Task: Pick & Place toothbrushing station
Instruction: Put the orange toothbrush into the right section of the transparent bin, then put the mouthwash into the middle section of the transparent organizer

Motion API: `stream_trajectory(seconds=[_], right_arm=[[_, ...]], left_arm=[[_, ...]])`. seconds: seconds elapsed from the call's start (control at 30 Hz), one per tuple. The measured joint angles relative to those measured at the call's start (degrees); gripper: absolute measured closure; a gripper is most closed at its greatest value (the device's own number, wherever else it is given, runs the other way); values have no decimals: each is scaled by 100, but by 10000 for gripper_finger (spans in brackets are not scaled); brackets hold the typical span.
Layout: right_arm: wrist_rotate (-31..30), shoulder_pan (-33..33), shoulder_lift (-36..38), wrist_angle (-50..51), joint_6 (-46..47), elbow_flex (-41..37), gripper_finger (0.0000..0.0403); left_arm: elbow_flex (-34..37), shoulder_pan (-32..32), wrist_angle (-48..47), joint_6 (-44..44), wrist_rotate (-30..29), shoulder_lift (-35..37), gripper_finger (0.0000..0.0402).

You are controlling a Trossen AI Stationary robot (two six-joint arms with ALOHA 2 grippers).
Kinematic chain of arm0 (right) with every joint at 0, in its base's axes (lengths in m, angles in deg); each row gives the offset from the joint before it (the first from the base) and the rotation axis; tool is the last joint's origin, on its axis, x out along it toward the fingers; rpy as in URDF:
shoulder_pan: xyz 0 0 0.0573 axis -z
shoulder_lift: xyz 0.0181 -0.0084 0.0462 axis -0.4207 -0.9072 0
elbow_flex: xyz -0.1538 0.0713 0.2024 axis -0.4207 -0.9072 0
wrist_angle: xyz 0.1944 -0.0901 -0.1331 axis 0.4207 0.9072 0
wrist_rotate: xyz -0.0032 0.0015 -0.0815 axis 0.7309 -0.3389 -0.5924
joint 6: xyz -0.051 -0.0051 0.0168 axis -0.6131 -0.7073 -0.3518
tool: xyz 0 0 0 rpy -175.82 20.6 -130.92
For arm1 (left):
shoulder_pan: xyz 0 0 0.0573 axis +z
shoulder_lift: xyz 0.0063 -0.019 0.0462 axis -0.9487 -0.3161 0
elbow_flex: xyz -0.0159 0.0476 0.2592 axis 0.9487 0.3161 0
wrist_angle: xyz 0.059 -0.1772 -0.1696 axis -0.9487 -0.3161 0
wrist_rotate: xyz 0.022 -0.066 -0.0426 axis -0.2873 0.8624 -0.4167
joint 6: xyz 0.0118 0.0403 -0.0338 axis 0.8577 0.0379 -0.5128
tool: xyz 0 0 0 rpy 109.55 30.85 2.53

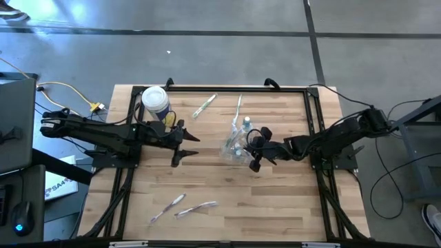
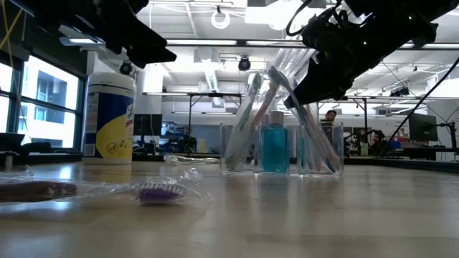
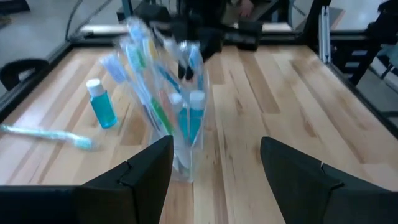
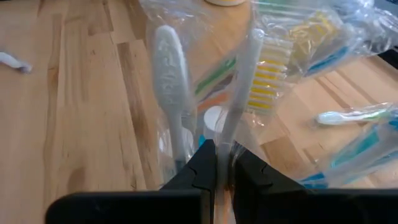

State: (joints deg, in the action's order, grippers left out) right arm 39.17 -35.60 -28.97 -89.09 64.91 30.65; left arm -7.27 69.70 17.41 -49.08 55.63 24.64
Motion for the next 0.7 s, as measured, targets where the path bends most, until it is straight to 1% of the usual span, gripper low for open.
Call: stream_trajectory(seconds=[0.07, 0.1, 0.33, 0.47, 0.57, 0.7], right_arm=[[1, -4, 0, -1, -10, 0, 387], [1, -4, 0, -1, -22, 0, 380], [135, -4, 44, 37, 118, 0, 274], [130, -4, 190, 71, 105, 0, 231], [114, -15, 371, 123, 122, 0, 216], [95, -15, 588, 335, 131, 0, 214]], left_arm=[[3, 0, -3, 0, 0, 0, 162], [3, 0, -1, 3, 0, 0, 162], [3, 0, -9, 17, 3, 0, 162], [3, -1, -45, 20, 11, 0, 162], [3, 0, -45, 20, 15, 0, 162], [3, 1, -47, 20, 13, 0, 162]])
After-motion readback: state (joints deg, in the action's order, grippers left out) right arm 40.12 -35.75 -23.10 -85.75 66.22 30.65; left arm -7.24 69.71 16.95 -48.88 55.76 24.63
